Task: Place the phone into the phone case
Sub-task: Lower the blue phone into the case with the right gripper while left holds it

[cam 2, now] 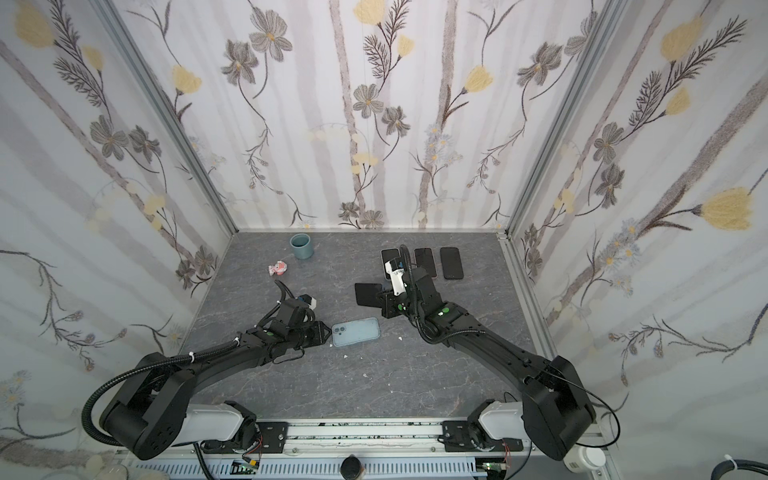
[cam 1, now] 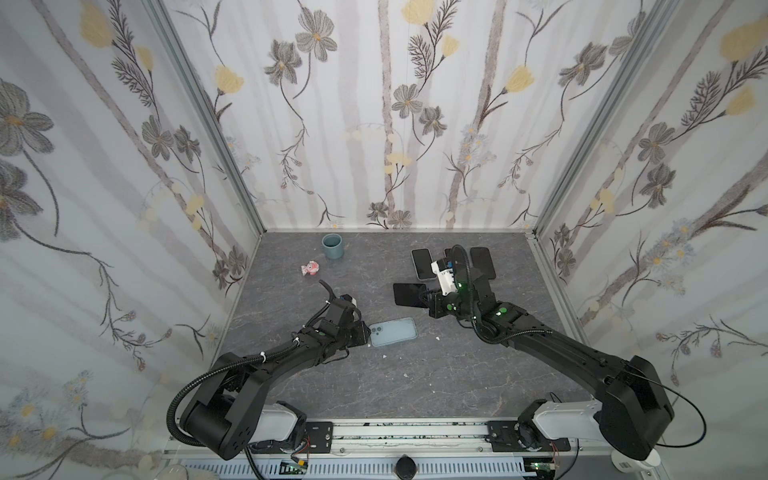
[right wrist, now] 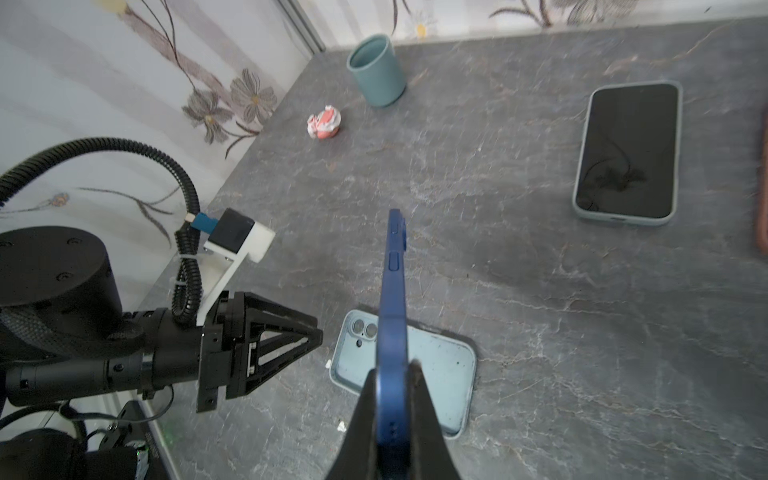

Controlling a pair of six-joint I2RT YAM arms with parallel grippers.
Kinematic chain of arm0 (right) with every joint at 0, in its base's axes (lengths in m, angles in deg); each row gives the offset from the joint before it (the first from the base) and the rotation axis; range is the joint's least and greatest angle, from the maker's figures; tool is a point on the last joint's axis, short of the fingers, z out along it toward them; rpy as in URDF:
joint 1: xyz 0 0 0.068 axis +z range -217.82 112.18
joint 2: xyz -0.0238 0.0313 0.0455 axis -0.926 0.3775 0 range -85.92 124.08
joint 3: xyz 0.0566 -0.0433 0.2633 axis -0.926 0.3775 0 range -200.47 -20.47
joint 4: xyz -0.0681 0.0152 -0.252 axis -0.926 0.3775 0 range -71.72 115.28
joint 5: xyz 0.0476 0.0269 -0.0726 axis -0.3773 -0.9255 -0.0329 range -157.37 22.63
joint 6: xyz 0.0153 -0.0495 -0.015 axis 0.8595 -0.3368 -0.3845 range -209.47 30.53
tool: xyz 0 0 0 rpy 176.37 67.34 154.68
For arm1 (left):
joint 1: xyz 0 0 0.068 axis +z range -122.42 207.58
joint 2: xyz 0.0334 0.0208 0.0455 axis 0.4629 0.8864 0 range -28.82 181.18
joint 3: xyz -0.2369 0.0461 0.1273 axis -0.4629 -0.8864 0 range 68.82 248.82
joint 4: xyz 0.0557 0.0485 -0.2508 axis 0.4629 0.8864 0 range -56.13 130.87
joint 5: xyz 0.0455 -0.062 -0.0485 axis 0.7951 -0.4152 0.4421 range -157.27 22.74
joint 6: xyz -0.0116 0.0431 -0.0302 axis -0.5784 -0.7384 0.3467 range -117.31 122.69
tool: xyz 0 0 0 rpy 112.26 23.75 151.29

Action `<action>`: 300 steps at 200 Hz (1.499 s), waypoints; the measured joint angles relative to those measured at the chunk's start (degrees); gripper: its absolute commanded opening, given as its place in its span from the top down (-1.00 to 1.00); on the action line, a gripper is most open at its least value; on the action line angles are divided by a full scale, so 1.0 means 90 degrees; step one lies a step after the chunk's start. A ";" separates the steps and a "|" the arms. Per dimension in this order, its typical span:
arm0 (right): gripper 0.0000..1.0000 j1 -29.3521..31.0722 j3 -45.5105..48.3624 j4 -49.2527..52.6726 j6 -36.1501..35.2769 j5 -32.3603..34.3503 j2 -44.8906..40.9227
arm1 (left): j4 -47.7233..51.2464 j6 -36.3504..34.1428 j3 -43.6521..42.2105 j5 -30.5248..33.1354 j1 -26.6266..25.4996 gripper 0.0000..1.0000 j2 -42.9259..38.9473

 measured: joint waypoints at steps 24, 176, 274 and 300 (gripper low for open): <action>1.00 0.0000 -0.0056 0.0194 0.0070 -0.0413 0.0359 | -0.0172 0.0002 0.0005 -0.0206 -0.0002 0.46 0.0245; 1.00 -0.0061 0.0566 0.0529 0.0333 -0.1059 0.0335 | -0.0403 0.0005 0.0454 -0.0544 -0.0338 0.53 0.1127; 1.00 -0.0576 0.1440 -0.0240 0.1149 -0.1396 -0.0216 | -0.0634 0.0075 0.0716 -0.0539 -0.0483 0.42 0.1081; 1.00 -0.0602 0.1481 -0.0454 0.1413 -0.1586 -0.0216 | -0.0629 0.0073 0.0622 -0.0452 -0.0481 0.41 0.0894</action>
